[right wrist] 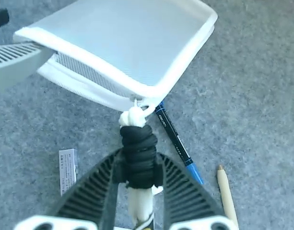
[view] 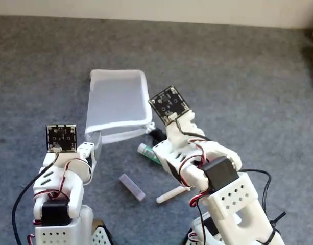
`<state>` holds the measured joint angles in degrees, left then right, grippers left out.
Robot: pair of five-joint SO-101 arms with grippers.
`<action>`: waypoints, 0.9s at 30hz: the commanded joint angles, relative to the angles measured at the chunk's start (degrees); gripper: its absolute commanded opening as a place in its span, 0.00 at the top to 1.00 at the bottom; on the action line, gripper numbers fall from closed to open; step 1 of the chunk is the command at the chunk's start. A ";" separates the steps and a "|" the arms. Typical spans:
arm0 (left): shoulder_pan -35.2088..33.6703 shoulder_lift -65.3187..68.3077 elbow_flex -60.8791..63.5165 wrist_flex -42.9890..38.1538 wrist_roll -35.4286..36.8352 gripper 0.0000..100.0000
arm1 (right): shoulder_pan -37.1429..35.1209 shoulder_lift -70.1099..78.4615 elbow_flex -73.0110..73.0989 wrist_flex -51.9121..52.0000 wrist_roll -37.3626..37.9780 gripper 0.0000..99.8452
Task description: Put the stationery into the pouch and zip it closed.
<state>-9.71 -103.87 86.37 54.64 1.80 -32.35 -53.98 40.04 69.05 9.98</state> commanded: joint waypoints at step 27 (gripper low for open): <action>2.33 0.04 -1.45 0.18 -3.34 0.99 | -4.00 -2.42 -8.04 5.41 -0.09 0.99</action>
<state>-9.27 -103.87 89.89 52.26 -0.84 -35.87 -54.68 35.91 74.33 9.98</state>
